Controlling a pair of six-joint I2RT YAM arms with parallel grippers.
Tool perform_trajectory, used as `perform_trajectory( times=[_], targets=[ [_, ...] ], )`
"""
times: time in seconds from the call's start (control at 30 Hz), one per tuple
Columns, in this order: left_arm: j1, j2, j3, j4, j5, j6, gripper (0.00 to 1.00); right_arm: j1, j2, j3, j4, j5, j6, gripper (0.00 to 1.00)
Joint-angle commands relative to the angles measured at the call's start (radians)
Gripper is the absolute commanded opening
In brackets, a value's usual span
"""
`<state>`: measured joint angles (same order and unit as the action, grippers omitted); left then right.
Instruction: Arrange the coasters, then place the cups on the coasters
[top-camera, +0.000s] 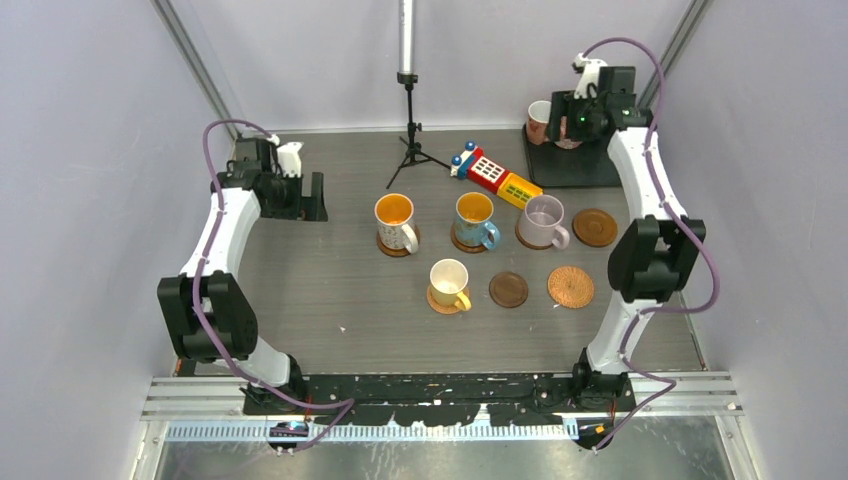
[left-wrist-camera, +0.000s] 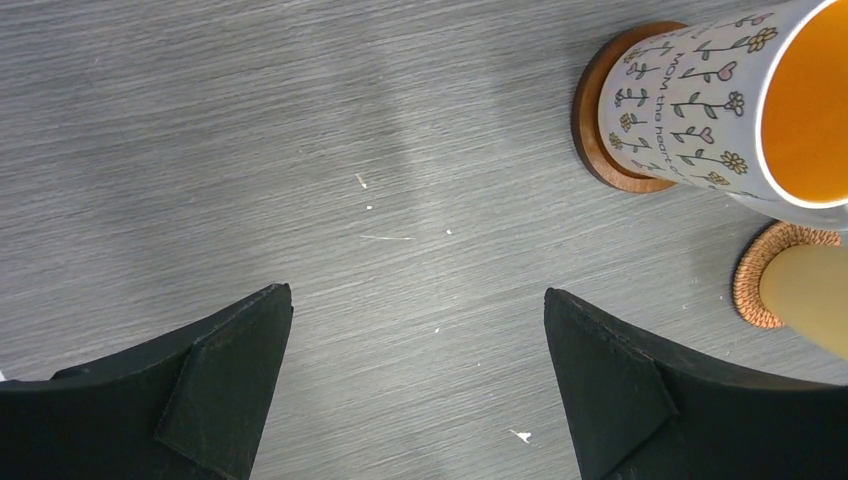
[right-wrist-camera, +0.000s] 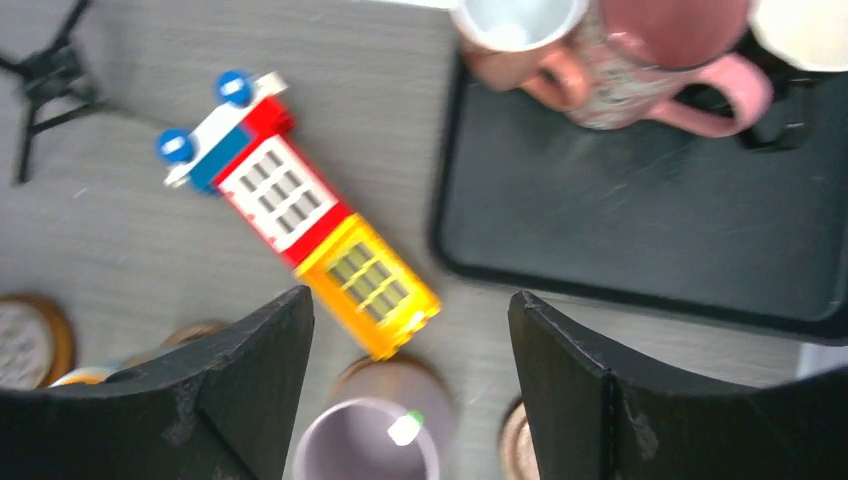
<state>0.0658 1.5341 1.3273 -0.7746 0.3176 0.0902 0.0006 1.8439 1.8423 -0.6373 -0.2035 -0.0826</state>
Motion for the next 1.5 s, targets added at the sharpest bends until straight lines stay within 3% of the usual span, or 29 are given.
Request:
perform_trajectory(
  times=[0.0, 0.33, 0.6, 0.77, 1.47],
  targets=[
    [0.007, 0.015, 0.058, -0.009, -0.032, 0.009, 1.00, -0.115, 0.132, 0.152, 0.052, -0.028, -0.064, 0.74],
    [0.008, 0.041, 0.080, -0.043, -0.067, 0.011, 1.00, -0.249, 0.400, 0.364, 0.068, -0.056, -0.115, 0.72],
    [0.010, 0.067, 0.118, -0.078, -0.089, 0.047, 1.00, -0.259, 0.492, 0.392, 0.238, -0.097, -0.126, 0.71],
    [0.011, 0.082, 0.148, -0.089, -0.100, 0.056, 1.00, -0.259, 0.576, 0.502, 0.231, -0.089, -0.111, 0.70],
    [0.016, 0.124, 0.204, -0.112, -0.107, 0.050, 1.00, -0.259, 0.713, 0.656, 0.290, -0.124, -0.102, 0.68]
  ],
)
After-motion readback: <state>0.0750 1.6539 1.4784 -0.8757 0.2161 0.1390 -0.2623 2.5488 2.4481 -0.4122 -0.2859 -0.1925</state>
